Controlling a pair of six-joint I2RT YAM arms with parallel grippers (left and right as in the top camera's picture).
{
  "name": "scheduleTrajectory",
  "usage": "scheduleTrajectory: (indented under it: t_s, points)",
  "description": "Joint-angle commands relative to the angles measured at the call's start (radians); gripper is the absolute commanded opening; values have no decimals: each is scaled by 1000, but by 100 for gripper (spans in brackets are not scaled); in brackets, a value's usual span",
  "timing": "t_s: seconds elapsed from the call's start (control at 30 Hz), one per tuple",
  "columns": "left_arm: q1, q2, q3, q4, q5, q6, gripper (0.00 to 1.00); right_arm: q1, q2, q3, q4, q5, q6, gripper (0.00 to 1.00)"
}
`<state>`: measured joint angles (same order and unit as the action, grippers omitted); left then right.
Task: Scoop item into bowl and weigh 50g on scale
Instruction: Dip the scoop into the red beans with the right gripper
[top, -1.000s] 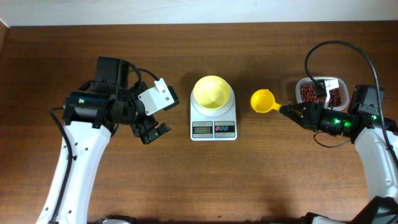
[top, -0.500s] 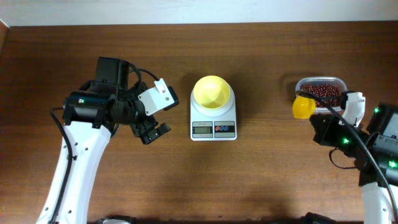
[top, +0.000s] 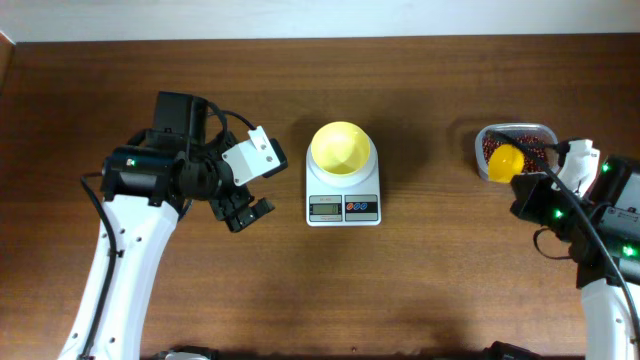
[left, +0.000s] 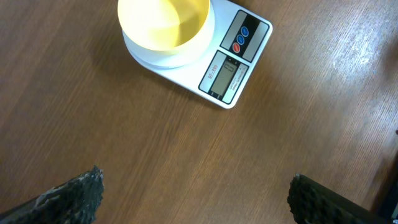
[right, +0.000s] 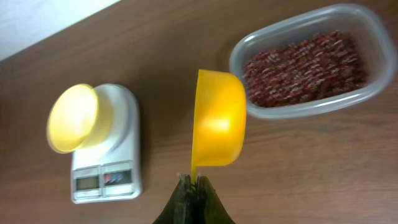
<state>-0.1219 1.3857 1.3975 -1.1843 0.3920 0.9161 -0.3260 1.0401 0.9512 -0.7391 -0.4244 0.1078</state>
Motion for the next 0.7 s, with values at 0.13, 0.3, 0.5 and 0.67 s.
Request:
scheduleTrajectory:
  t_s: [0.13,0.3,0.5,0.67]
  points:
    - [1,-5,-6,2,3,-11,99,-3,111,6,154,235,-75,4]
    - [1,-5,-6,1,4,-11,99,-3,336,6,341,254,-74,4]
    - [1,-5,-6,1,4,-11,99,0,399,10,347,371,-237,4]
    - [1,-5,-6,1,4,-11,99,-1,405,10,352,425,-340,4]
